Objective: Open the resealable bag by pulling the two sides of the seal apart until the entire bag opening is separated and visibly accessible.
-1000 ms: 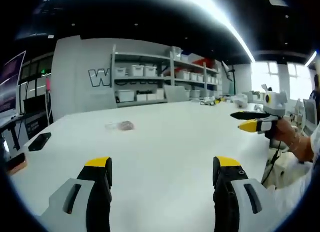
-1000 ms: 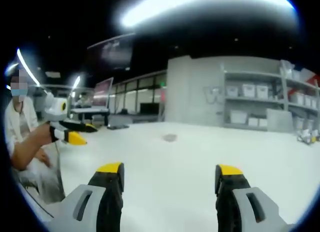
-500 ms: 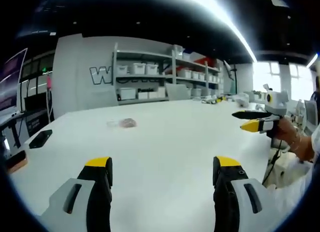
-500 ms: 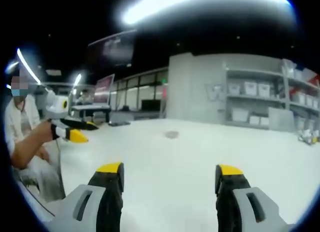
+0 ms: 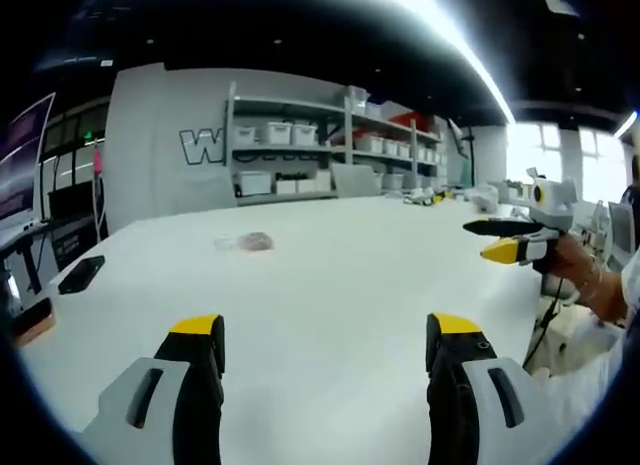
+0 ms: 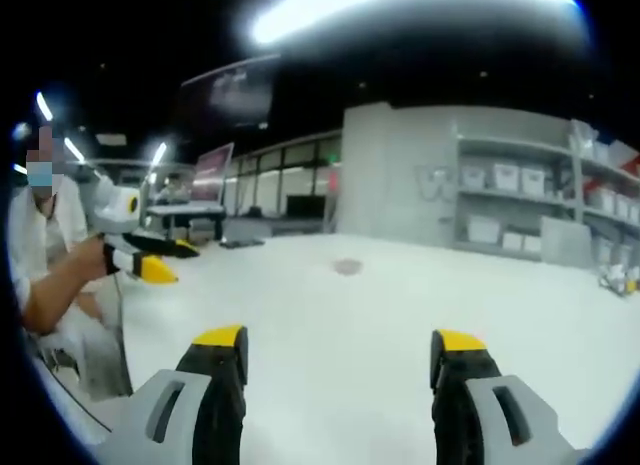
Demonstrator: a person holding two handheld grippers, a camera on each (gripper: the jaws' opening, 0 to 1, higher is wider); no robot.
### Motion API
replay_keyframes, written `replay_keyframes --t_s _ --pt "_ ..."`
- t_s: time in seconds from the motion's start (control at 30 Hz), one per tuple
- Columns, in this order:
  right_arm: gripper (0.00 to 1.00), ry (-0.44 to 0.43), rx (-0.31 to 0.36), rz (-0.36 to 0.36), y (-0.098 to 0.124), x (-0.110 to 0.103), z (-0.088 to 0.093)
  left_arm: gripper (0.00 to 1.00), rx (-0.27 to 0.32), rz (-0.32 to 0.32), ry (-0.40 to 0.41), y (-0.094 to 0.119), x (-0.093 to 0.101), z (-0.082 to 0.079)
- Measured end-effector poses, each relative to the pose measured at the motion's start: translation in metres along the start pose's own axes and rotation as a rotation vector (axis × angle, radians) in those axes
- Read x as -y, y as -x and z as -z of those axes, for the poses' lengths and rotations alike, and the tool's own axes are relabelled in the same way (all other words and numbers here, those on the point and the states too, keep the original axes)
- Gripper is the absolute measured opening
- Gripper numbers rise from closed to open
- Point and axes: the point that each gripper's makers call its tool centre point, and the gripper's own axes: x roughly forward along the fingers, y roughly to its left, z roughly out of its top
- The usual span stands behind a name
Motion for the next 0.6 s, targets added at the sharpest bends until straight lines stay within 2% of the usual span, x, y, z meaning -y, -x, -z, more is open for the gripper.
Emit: replay_keyframes --t_s 0.4,0.6 --pt "0.74 0.009 -0.026 0.003 0.0004 0.0023 0.0043 0.82 -0.031 0.009 -0.001 -0.0003 0.0028 0.0069" --pt "0.74 -0.002 -0.038 0.000 -0.0026 -0.0011 0.0066 0.82 -0.024 0.009 0.000 0.0011 0.0008 0.0045"
